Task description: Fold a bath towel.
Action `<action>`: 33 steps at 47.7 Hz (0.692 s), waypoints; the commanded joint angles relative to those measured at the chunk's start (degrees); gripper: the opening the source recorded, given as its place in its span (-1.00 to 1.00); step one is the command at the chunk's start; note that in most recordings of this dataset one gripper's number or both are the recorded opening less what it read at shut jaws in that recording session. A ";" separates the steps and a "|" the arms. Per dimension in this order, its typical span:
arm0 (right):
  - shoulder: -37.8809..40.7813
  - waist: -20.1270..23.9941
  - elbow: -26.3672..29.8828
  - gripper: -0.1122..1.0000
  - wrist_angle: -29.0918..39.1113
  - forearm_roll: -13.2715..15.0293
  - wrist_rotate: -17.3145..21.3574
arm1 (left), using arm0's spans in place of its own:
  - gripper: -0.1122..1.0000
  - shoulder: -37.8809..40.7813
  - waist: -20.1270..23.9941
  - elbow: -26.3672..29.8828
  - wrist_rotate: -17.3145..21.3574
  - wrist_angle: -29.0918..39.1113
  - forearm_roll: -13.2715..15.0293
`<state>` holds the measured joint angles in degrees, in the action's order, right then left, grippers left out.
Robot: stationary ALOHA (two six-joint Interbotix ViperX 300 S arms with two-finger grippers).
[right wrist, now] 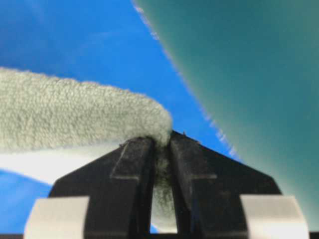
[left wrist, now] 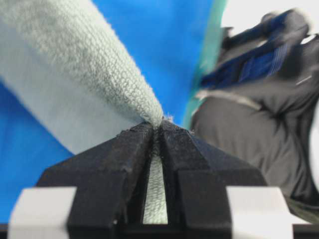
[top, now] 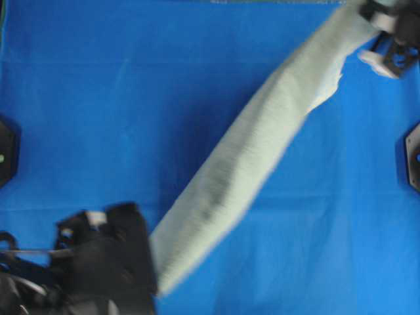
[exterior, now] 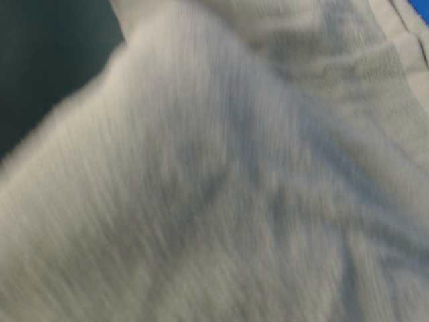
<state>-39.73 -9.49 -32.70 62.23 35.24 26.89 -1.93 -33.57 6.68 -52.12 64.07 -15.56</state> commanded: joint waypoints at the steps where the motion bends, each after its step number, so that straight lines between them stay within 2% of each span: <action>1: -5.71 4.75 0.70 -0.58 5.36 0.00 2.72 | -0.70 2.02 -0.70 6.68 1.49 -0.35 -0.18; 4: -8.26 8.79 1.05 -0.58 9.93 0.18 5.36 | -0.70 4.13 -1.32 10.11 2.64 0.18 -0.18; 9: -9.49 13.36 2.11 -0.58 15.29 1.41 7.12 | -0.70 5.63 -1.93 12.66 2.90 1.93 -0.26; 15: -8.35 14.41 1.58 -0.58 16.26 2.64 7.73 | -0.70 5.27 -2.37 11.78 2.72 3.60 -0.70; 19: -5.71 14.06 0.44 -0.58 15.56 3.43 8.79 | -0.70 4.22 -2.46 9.05 2.64 4.04 -0.70; 22: -2.20 12.66 -1.05 -0.58 14.59 4.75 9.58 | -0.70 2.90 -2.46 6.06 2.46 4.22 -0.70; 27: 3.60 7.73 -3.60 -0.58 10.46 5.10 10.11 | -0.70 -0.53 -2.29 -1.23 1.32 4.31 -0.70; 33: 11.78 -0.97 -5.54 -0.58 -1.49 4.75 9.32 | -0.70 -6.59 -1.32 -13.54 -3.78 4.31 -0.70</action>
<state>-31.90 -5.98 -38.32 67.15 39.73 36.47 -3.78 -35.51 -1.85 -53.88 68.47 -16.08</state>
